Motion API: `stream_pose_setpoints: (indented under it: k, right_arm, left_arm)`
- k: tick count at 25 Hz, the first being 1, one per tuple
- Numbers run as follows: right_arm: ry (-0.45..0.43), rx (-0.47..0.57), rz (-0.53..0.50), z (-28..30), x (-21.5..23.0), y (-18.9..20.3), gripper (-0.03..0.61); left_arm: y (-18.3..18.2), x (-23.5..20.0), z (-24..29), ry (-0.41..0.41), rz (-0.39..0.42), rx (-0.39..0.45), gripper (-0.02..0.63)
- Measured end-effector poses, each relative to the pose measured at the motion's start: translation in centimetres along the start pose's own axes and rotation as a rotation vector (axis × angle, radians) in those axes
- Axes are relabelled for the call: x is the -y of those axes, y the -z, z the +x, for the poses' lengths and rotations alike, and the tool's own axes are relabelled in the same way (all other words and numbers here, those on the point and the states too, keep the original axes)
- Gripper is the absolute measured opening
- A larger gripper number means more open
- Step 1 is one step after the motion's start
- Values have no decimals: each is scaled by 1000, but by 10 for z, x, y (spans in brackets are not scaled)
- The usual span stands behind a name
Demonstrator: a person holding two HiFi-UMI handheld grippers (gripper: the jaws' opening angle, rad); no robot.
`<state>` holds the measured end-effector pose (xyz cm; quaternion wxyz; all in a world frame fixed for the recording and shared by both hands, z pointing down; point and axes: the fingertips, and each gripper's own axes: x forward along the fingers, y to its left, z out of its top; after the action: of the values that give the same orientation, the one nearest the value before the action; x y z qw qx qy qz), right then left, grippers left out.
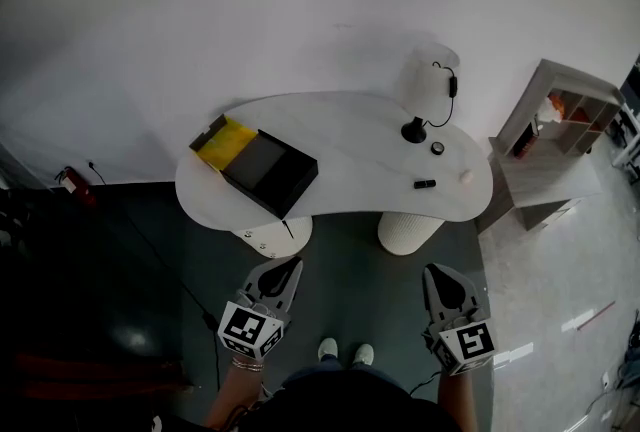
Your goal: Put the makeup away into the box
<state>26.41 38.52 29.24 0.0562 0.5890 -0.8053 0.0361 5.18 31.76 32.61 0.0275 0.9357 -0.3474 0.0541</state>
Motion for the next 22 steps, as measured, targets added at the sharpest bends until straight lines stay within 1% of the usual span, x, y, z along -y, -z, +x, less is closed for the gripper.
stream_pose_setpoints:
  k: [3, 7, 11, 13, 18, 22]
  right_arm:
    - [36, -7, 11, -3, -1, 2, 18]
    - [94, -17, 24, -5, -3, 8, 20]
    - [90, -1, 7, -6, -12, 5, 20]
    - [89, -1, 20, -8, -13, 2, 20]
    - [104, -3, 4, -2, 0, 7, 20]
    - [97, -4, -11, -1, 8, 9, 20]
  left_arm:
    - [1, 0, 5, 36, -8, 5, 17]
    - [9, 1, 9, 86, -7, -9, 17]
    - [18, 3, 12, 117, -11, -30, 17]
    - [21, 5, 14, 124, -19, -38, 17]
    - [17, 5, 34, 154, 4, -37, 17]
    - [11, 11, 48, 165, -2, -22, 17]
